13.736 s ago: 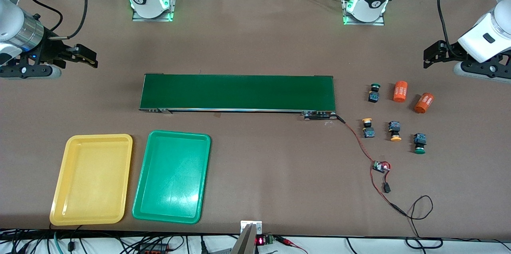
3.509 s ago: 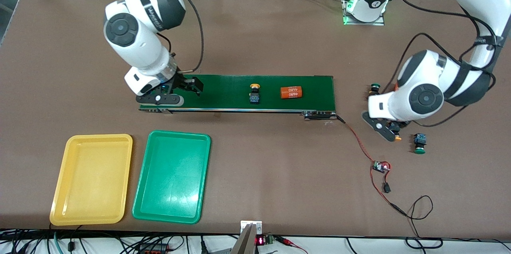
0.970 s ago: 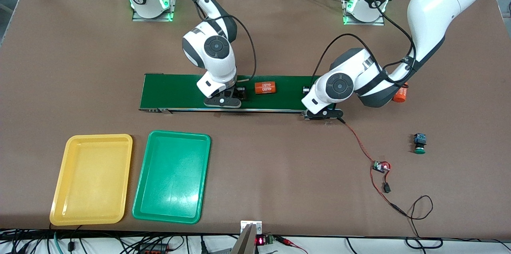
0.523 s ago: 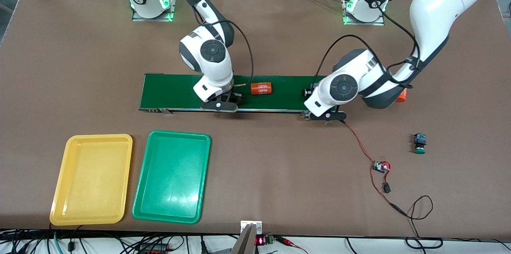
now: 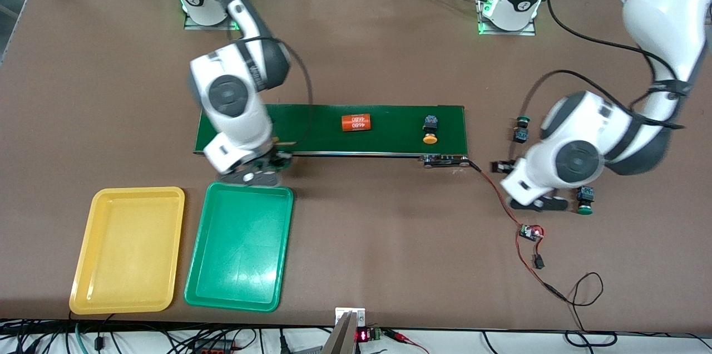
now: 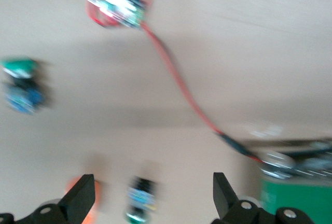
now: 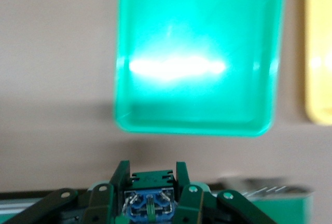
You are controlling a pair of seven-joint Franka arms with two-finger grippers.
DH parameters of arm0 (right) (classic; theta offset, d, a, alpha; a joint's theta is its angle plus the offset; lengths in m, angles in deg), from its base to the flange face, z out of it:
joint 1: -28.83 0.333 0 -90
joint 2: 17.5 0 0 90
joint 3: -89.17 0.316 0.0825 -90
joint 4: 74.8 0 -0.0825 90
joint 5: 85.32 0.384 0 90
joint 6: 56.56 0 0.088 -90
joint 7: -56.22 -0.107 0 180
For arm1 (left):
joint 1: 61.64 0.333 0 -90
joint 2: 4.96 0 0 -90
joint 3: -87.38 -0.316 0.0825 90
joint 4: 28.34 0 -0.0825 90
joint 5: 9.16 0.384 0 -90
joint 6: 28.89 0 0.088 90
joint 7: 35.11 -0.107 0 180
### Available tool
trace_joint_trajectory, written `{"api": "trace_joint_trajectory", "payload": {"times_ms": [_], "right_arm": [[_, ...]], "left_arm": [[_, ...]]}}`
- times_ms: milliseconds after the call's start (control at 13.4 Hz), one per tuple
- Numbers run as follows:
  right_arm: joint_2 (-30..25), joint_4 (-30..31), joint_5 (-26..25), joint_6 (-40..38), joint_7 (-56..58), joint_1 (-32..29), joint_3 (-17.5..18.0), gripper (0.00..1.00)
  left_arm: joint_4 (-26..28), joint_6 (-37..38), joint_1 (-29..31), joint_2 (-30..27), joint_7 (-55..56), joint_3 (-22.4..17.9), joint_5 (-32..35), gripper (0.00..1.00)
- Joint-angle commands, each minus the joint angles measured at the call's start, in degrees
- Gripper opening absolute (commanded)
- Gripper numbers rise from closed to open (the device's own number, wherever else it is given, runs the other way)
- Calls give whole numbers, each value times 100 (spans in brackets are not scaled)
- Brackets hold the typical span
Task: Sort buttons by color to trays
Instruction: 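Drop the yellow button into the yellow tray while the left grasps green button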
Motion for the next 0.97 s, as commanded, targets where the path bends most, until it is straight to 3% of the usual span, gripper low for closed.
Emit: {"api": "trace_joint_trajectory", "payload": {"times_ms": [0,149,448,672,747,896], "right_arm": [[112,-75,81,-20,1062,-433,-205,1],[269,-75,63,207,1792,-829,-372,1],[788,-66,98,1208,3076,-1637,-680,3],[1130,-75,72,1780,3237,-1823,-680,4],[1253,-75,72,2078,3298,-1902,-680,4],[1500,-66,72,2580,3430,-2016,-680,8]], "left_arm": [[-291,-588,-16,16,-1131,-701,165,100],[-196,-1615,98,86,-1869,-1273,121,100],[-2,-2401,555,385,-2346,-1521,217,100],[156,-2534,783,682,-2426,-1662,226,91],[183,-2630,897,762,-2435,-1662,226,86],[183,-2596,916,798,-2593,-1671,182,48]]}}
